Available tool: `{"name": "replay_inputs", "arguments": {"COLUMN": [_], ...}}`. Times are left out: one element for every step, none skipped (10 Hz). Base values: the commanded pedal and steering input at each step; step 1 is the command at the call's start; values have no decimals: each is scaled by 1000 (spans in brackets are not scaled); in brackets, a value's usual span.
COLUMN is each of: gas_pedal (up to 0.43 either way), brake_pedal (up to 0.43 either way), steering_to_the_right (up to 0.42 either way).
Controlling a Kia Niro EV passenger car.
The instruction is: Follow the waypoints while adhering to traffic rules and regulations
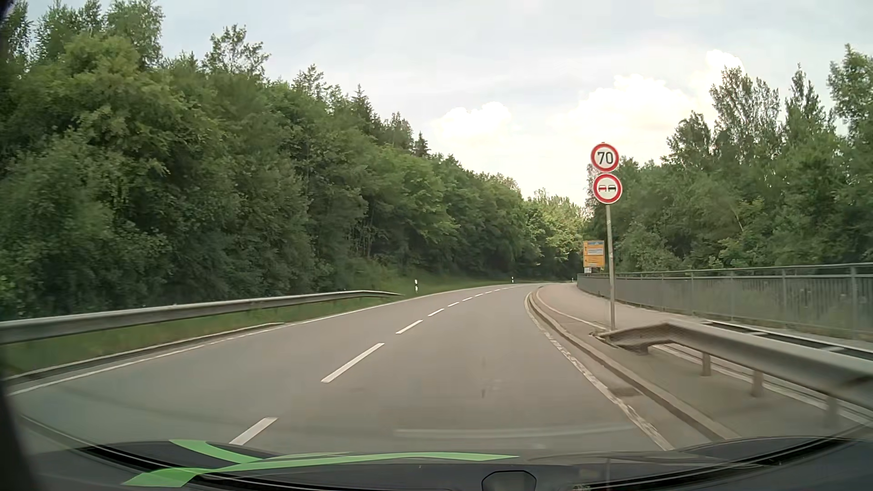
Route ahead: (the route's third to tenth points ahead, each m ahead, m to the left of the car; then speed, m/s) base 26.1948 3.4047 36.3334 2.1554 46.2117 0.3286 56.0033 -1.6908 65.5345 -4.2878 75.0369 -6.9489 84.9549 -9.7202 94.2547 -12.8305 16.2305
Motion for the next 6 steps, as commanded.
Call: {"name": "replay_inputs", "arguments": {"gas_pedal": [130,110,67,59,59,59], "brake_pedal": [0,0,0,0,0,0], "steering_to_the_right": [11,11,11,11,11,11]}}
